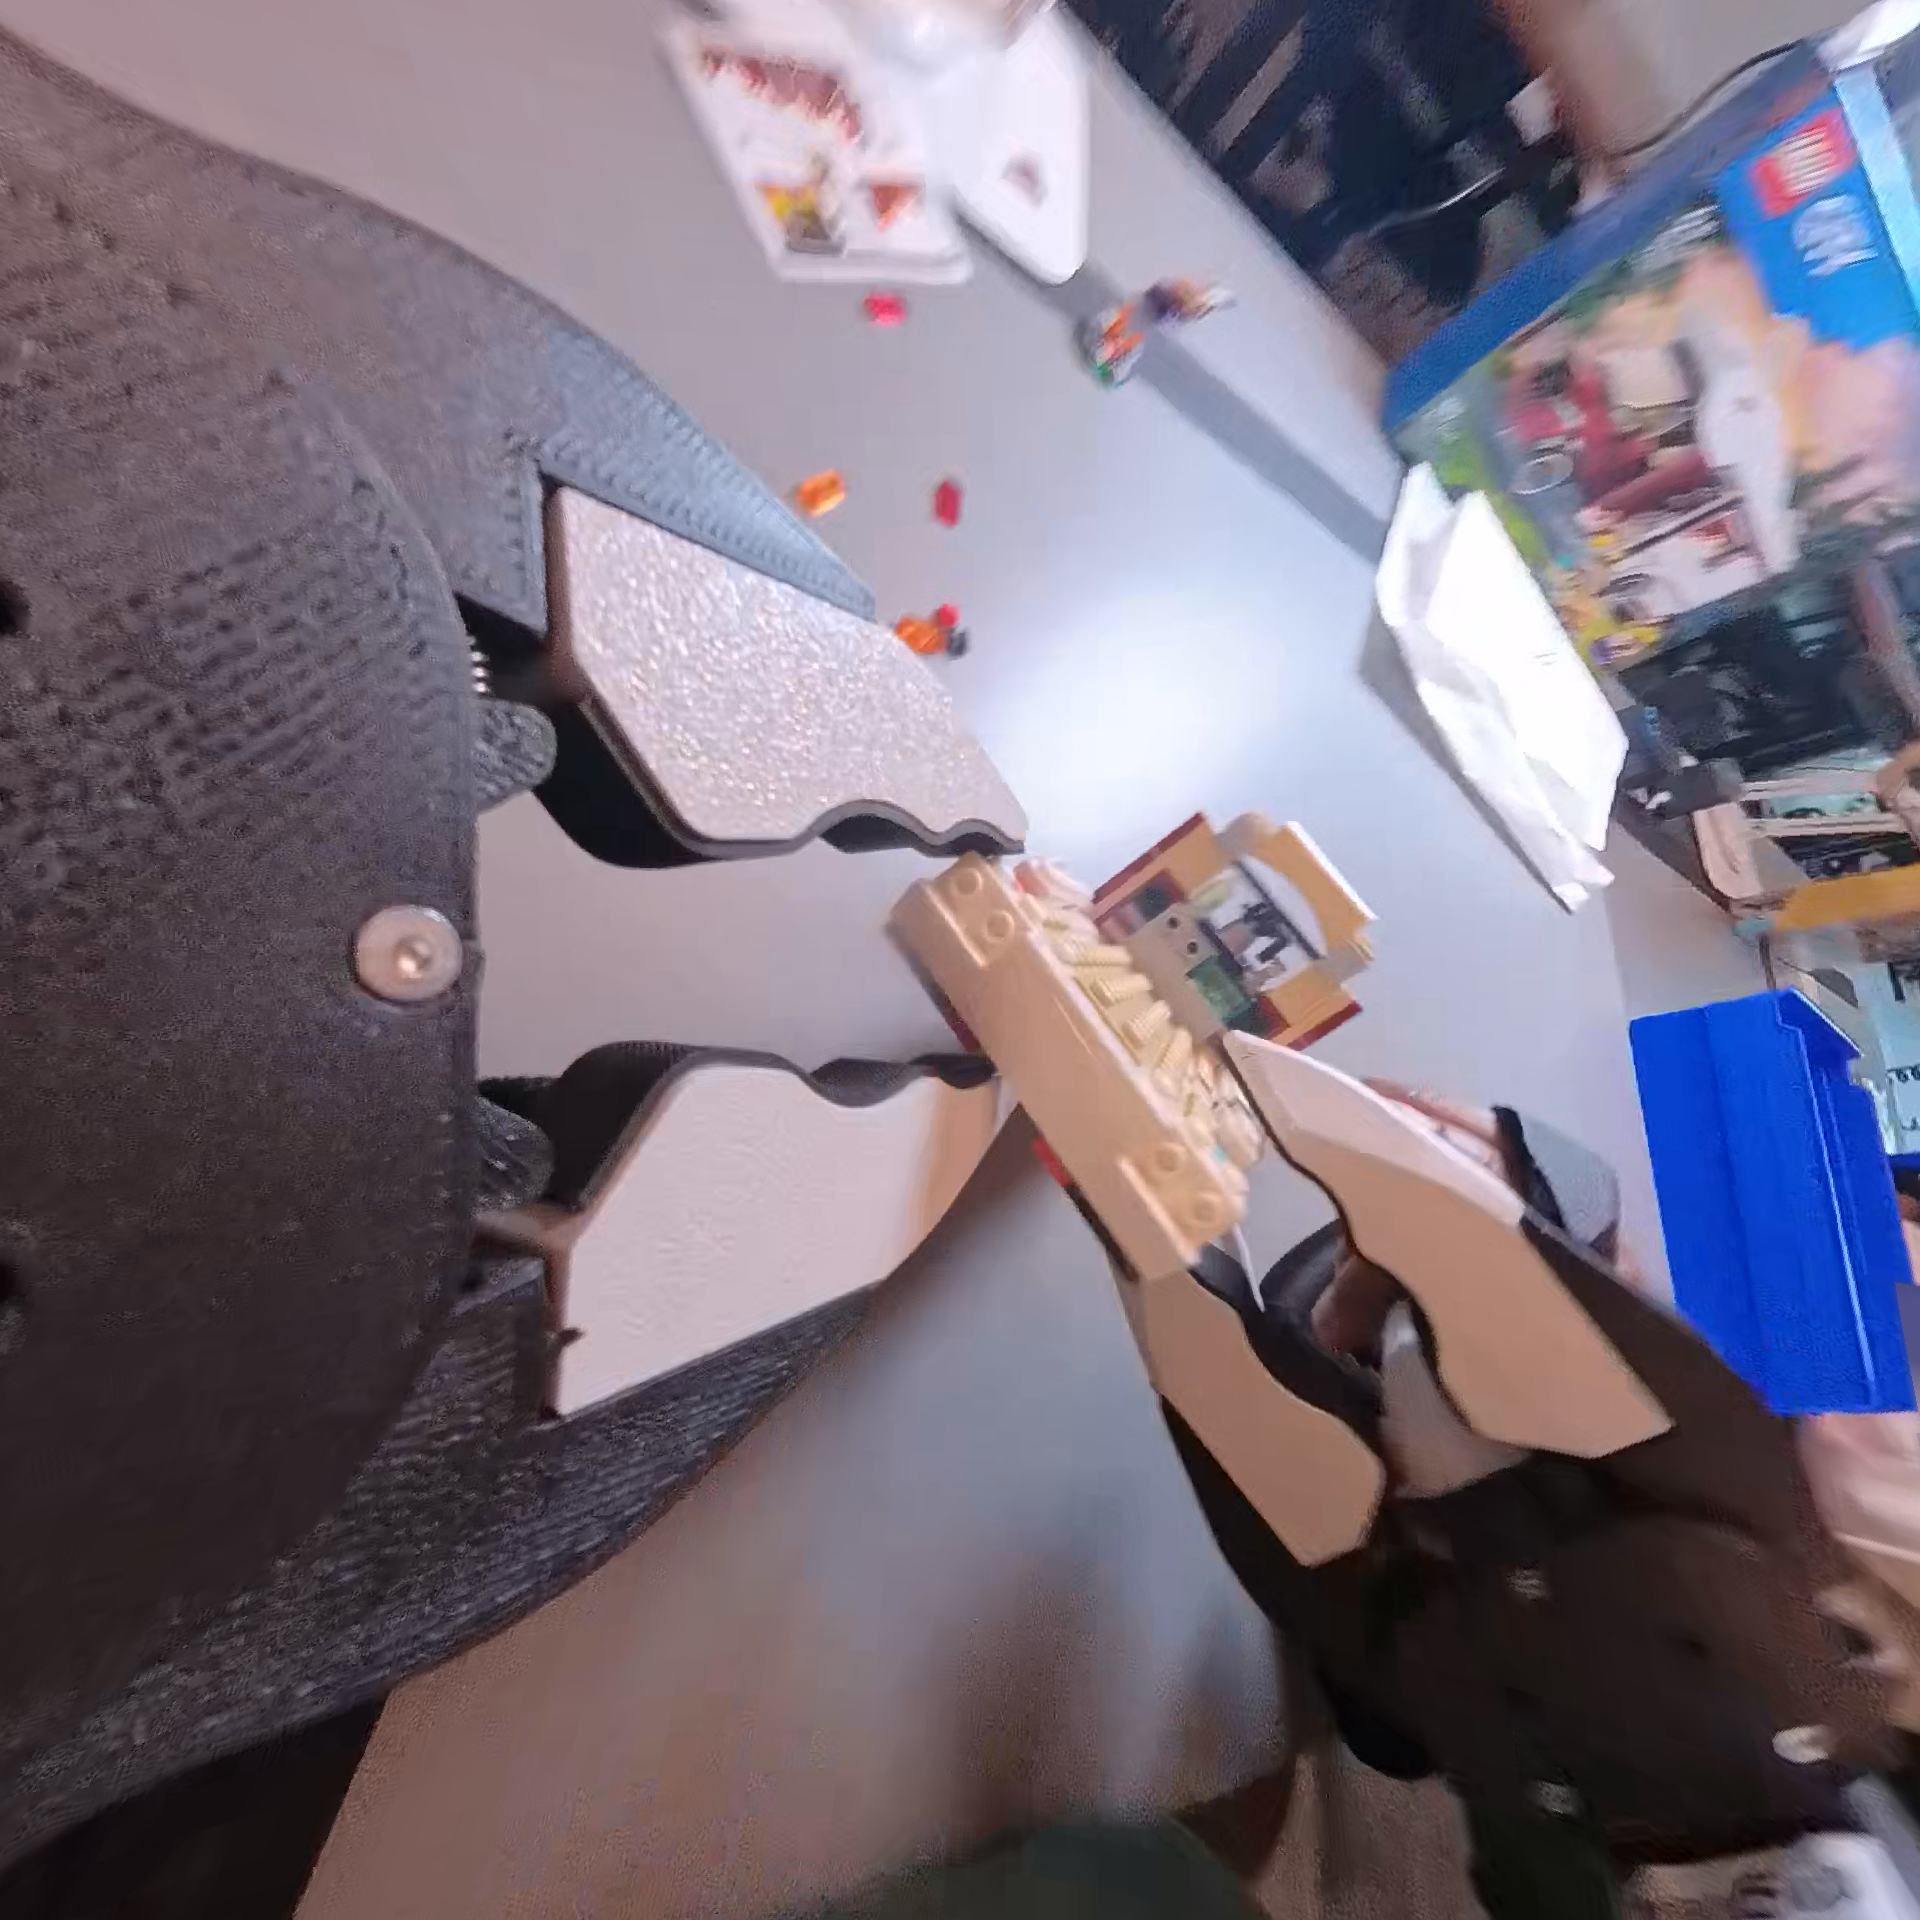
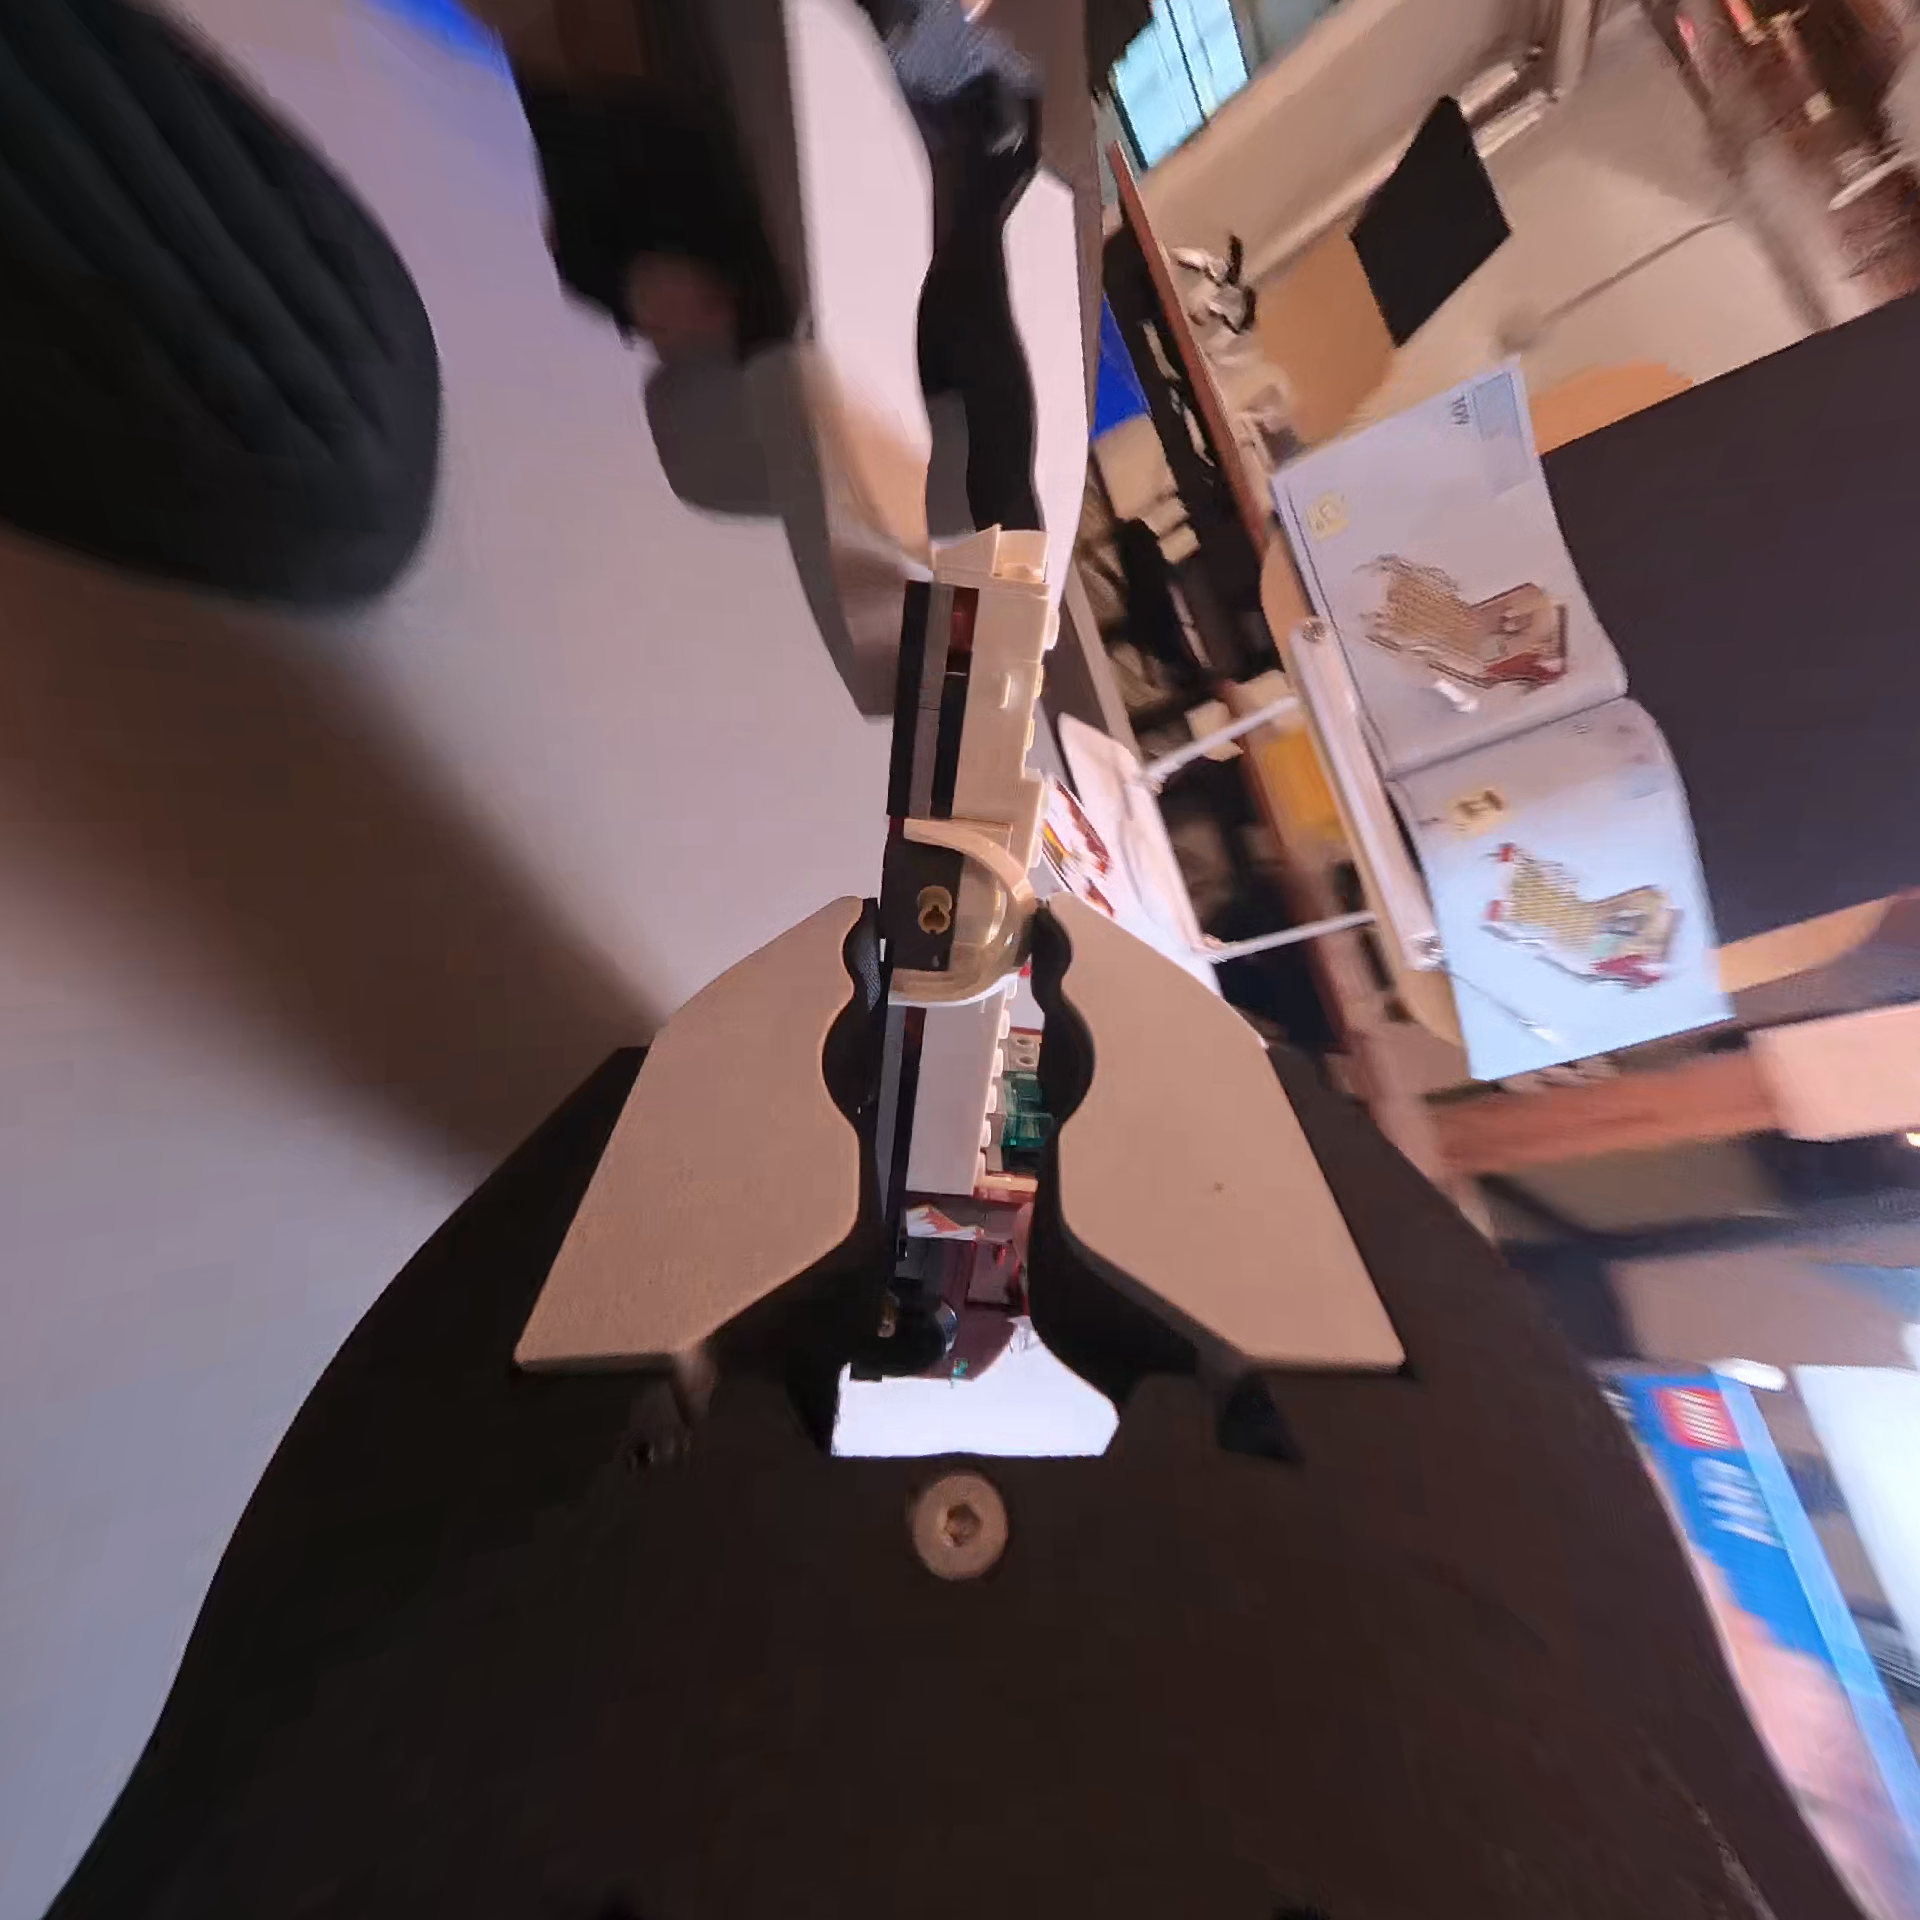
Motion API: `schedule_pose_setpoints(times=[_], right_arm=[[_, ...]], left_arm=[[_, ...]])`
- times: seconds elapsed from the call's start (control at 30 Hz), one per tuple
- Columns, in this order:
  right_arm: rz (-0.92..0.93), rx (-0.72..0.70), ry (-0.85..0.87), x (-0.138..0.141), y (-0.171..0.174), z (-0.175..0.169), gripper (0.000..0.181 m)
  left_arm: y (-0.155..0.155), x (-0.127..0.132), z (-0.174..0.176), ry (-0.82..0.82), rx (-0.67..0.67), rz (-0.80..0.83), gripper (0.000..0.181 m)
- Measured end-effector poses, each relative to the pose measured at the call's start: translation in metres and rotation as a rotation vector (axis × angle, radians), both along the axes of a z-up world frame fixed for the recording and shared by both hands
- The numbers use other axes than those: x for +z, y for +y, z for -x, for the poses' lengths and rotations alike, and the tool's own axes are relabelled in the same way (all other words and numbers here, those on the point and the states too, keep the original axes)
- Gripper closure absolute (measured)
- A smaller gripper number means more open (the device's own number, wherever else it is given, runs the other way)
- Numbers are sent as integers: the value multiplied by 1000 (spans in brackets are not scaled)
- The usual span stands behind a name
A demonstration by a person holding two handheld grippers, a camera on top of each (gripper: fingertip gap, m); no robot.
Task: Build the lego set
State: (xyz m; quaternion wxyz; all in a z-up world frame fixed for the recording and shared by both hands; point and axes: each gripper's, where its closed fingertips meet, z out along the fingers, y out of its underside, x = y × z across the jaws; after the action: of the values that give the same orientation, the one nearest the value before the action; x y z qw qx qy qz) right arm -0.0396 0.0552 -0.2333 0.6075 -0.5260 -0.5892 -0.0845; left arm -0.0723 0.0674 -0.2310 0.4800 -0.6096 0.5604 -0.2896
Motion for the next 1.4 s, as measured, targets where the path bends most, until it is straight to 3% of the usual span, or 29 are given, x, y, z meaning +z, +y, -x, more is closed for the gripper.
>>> schedule_pose_setpoints(times=[0.13, 0.3, 0.5, 0.73, 0.93, 1.07, 1.27, 1.4], right_arm=[[-113, -75, -114, -20, 20, -2, 153], [-210, -54, -211, -40, 38, 2, 154], [-182, -41, -335, -68, 52, -5, 155], [43, -69, -352, -80, 49, -19, 154], [270, -123, -345, -84, 46, -53, 157], [302, -219, -297, -79, 62, -84, 165], [344, -268, -179, -83, 90, -88, 162], [377, -314, -98, -84, 113, -94, 157]], left_arm=[[-1, -21, 7, -44, 17, 297, 119], [17, -50, 4, 7, 139, 367, 101], [31, -75, 3, 116, 204, 306, 110], [36, -97, -1, 263, 235, 208, 111], [37, -97, -3, 260, 244, 200, 111], [36, -96, -5, 266, 243, 184, 111], [34, -95, -15, 279, 226, 148, 118], [52, -95, -23, 304, 250, 126, 125]])
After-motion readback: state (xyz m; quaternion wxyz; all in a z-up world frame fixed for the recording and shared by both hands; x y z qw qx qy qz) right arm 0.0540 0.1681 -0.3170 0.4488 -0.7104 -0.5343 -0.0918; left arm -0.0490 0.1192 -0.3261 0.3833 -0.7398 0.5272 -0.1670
